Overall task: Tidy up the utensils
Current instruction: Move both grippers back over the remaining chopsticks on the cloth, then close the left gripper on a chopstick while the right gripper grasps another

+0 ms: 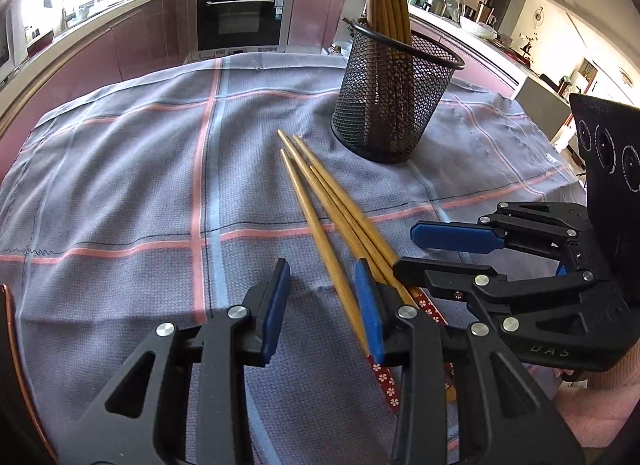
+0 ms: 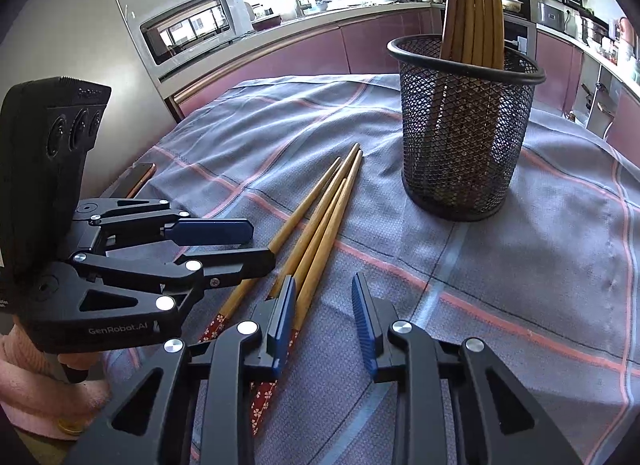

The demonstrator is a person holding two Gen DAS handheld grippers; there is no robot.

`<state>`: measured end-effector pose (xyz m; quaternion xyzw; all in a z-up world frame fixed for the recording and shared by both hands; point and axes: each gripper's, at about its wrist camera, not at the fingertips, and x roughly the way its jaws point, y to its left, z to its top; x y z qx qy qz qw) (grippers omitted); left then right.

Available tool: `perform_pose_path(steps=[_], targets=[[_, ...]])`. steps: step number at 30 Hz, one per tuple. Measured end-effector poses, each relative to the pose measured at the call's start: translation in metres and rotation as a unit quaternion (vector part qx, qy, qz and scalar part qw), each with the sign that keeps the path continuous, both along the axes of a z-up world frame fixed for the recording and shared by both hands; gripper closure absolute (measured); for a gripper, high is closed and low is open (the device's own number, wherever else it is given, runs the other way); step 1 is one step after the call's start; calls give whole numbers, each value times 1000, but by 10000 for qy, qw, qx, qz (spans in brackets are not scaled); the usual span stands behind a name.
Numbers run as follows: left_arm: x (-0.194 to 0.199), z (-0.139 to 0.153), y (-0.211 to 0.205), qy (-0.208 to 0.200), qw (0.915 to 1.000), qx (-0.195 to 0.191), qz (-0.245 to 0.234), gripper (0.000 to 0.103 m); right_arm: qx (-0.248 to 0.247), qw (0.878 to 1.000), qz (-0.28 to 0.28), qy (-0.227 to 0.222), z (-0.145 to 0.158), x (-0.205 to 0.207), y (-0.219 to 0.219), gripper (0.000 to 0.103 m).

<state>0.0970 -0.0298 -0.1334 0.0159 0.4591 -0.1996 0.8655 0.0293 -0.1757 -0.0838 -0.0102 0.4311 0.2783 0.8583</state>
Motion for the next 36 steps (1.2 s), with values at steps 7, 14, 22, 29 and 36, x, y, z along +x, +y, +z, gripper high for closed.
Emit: perform_pose_path(steps=[7,14,22,29,36], targets=[[0,-2,-1,-3,10000,-1,-1,71,-81,10000,-48,-23,0,0,-1,77],[3,-2,5,36,10000,-32,39,78,-133,9998,-166,-29,0,0,-9,78],[10,-2,6,75,9999,12,89,82,-213,9996,-157,-51,0,6,-2,79],[14,-3,3,68,9999,28,108,82,-333,9992,-147,-159,0,15,10,79],[16,-4,2,53,9997,92,200,91,-493,9983,-167,-253,0,23,16,87]])
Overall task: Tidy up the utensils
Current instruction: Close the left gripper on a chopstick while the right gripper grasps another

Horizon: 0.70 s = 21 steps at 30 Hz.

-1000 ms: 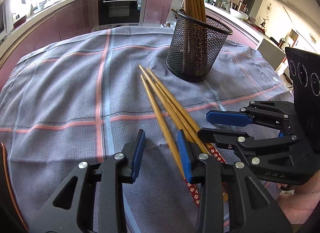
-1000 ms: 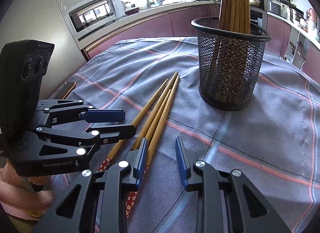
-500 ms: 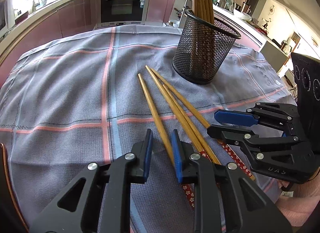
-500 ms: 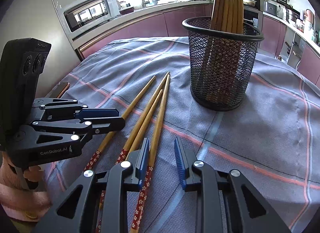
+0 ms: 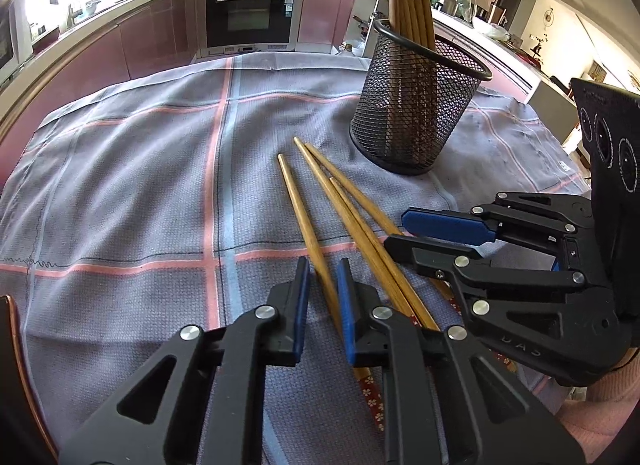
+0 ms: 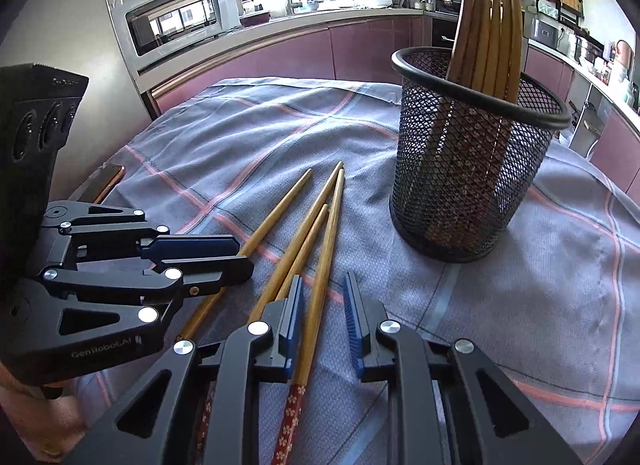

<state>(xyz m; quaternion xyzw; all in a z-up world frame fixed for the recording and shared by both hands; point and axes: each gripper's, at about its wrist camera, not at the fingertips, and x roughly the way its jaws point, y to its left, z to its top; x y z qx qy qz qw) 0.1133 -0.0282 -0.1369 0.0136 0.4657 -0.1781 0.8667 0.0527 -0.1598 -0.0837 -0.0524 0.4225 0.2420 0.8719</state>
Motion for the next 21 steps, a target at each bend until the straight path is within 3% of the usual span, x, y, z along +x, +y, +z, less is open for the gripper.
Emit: perform_pose_path(steps=[4,14,21], targets=[[2,0,2,32,10000,-46,24,91,45,10000,-51,32,0,2,-2,94],[9,0,-3,12,9999,116,-13,89,179,9997,-110,102,0,4,-5,97],[9,-1,-3,6,9999,61,114,94,399,9989,-145,175,3,2,-14,97]])
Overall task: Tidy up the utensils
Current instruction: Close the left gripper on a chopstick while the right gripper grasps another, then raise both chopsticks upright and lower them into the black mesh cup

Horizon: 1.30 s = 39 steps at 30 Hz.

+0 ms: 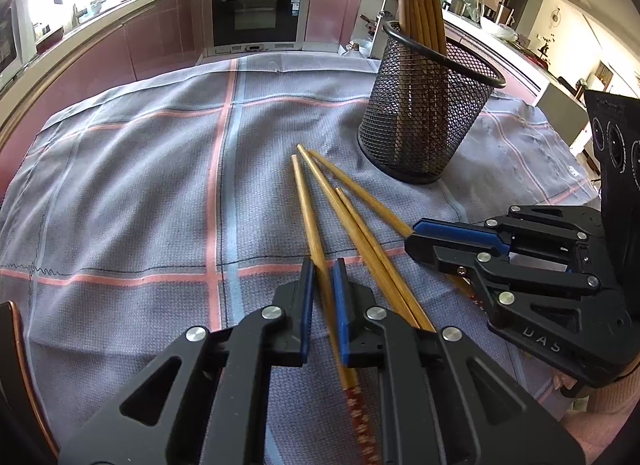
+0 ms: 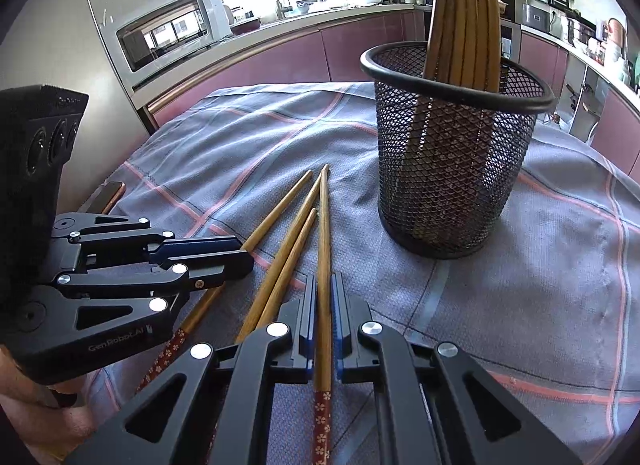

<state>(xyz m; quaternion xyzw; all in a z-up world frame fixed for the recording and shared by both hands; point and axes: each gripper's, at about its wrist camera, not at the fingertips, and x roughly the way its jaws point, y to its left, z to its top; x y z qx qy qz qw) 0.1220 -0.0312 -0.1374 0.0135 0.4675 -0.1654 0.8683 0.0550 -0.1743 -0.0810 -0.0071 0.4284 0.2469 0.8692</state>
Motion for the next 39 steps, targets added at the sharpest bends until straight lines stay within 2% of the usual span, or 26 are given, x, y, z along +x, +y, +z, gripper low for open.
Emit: perform_pose_path(steps=[14,21,39], targets=[[-7,14,11,-40,9993,-362,31,95,477,9988,97,-77,15,-10,-14,97],[-14,30,19,-92,9971,-747,-78,95,685,9972,172,-230,28,-19,-21,97],[-37,86,26,-638,9891,-1278,-352,96,1055,9910,56,-824,67,-34,-43,97]])
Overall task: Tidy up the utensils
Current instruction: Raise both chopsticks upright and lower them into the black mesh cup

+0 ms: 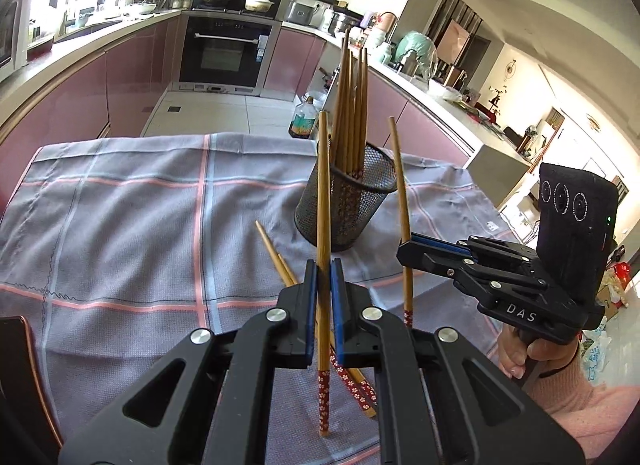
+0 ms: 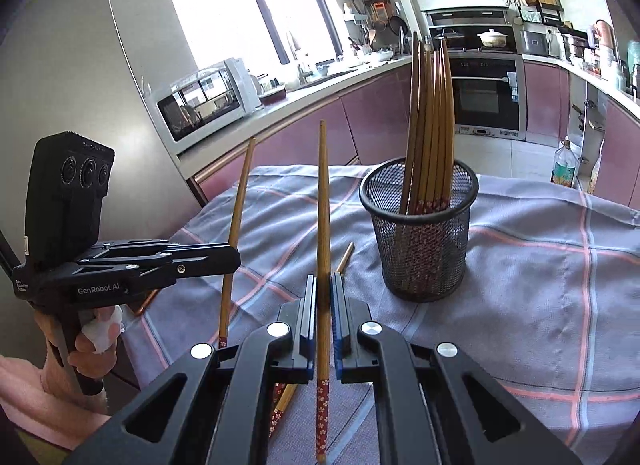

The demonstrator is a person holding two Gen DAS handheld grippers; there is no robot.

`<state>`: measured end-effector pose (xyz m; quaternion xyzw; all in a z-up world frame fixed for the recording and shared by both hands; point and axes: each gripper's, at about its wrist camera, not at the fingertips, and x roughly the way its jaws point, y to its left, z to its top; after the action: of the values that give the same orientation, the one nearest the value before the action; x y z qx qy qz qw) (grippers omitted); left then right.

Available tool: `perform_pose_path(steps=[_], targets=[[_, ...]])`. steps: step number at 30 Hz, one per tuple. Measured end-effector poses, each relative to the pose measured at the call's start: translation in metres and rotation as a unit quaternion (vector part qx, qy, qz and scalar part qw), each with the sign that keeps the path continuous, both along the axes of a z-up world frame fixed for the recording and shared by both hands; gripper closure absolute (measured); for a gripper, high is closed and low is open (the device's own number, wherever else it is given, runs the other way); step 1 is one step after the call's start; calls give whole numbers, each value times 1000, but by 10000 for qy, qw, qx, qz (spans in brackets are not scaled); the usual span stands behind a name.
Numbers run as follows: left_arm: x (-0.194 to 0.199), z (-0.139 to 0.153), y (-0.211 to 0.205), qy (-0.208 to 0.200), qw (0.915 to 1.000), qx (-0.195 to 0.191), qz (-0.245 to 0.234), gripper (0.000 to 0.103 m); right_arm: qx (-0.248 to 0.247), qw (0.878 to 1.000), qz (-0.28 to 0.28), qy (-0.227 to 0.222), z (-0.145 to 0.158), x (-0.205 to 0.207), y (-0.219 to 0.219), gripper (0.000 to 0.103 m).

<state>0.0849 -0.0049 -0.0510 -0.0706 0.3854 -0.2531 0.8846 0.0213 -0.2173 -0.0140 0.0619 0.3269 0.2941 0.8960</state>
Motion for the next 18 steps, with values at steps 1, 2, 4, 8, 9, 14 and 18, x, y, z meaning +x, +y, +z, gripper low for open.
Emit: perform_pose_path(steps=[1,2,4,8,9,14,18], targets=[[-1,3,0,-27,10000,-21,-8,96,6,10000,-13,-33,2,0,0,97],[-3,6,1,-56,10000,-47,-18,96,8,10000,-29,-66,3,-1,-1,97],[-5,11,1,-115,9999,-101,-44,96,27,9999,-55,-113,6,-1,-2,97],[-9,22,2,-244,9996,-162,-64,96,81,9997,-108,-214,12,-3,-9,98],[-10,25,2,-283,9994,-180,-62,95,87,9996,-122,-245,13,-4,-11,98],[-10,38,3,-424,9987,-278,-94,96,111,9990,-186,-387,22,-4,-17,98],[-10,48,2,-561,9978,-329,-93,96,91,9984,-208,-525,30,-4,-21,98]])
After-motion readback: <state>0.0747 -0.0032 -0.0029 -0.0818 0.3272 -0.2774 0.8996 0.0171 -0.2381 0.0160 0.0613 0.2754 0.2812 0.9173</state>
